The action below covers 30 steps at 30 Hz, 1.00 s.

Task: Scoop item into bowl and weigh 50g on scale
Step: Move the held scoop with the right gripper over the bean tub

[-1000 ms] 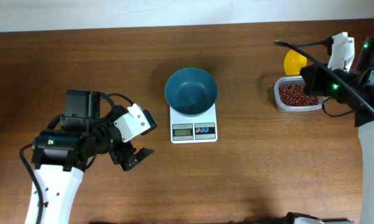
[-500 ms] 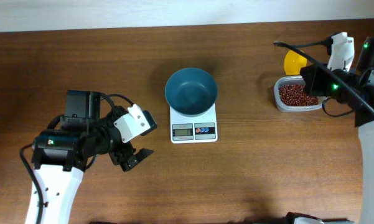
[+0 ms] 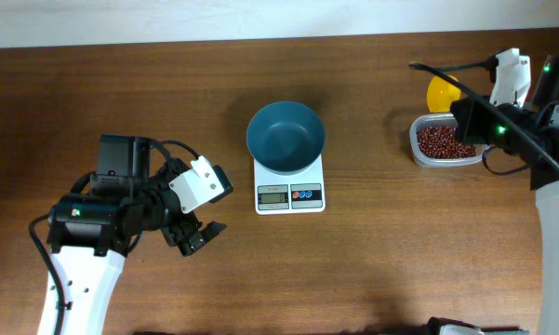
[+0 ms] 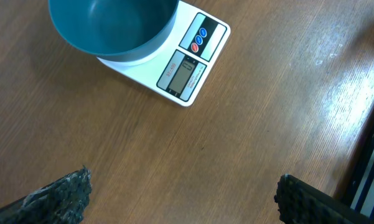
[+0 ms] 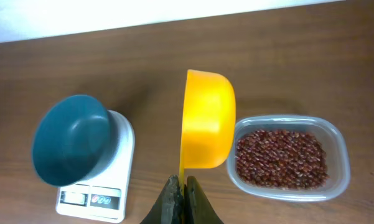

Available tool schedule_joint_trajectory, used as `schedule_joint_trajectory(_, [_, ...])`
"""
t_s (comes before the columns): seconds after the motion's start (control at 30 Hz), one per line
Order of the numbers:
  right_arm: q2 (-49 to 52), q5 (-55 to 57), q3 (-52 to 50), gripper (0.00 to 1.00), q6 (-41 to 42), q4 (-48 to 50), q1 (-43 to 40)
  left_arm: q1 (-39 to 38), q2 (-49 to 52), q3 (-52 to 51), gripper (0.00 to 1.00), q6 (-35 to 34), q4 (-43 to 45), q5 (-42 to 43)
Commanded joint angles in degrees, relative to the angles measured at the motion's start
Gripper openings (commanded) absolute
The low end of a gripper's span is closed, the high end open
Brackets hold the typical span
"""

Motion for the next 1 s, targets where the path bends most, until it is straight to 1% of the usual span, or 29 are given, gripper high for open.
schedule_joint_trajectory(0.0, [-1.2,8.4,0.3,0.04,-0.2,-1.9,-0.1,0.4,-0.4,-0.1,0.99,0.7,-0.1,-0.2])
schedule_joint_trajectory(0.03, [-1.2,9.8,0.3,0.04,-0.2,-2.6,-0.1,0.4,-0.4,-0.1,0.99,0.7,-0.1,-0.2])
schedule_joint_trajectory(0.2, [-1.2,11.1,0.3,0.04,-8.6,-8.7,0.0,0.4,-0.4,-0.1,0.99,0.7,-0.1,-0.2])
schedule_joint_trajectory(0.3, [0.5,15.5,0.3,0.04,-13.4,-9.1,0.0,0.4,-0.4,-0.1,0.99,0.7,-0.1,-0.2])
schedule_joint_trajectory(0.47, [6.4,16.2,0.3,0.04,-14.7,-9.0,0.1,0.4,-0.4,-0.1,0.99,0.7,-0.1,-0.2])
schedule_joint_trajectory(0.53, [7.3,16.3,0.3,0.04,-14.5,-8.2,0.1,0.4,-0.4,-0.1,0.99,0.7,-0.1,-0.2])
schedule_joint_trajectory(0.73, [8.8,22.4,0.3,0.04,-14.6,-5.2,0.0,0.4,-0.4,-0.1,0.99,0.7,-0.1,-0.2])
schedule_joint_trajectory(0.87, [12.4,22.8,0.3,0.04,-14.8,-5.3,0.0,0.4,-0.4,-0.1,0.99,0.7,-0.1,-0.2])
schedule_joint_trajectory(0.97, [15.0,25.2,0.3,0.04,-14.8,-4.1,0.0,0.4,-0.4,-0.1,0.99,0.7,-0.1,-0.2])
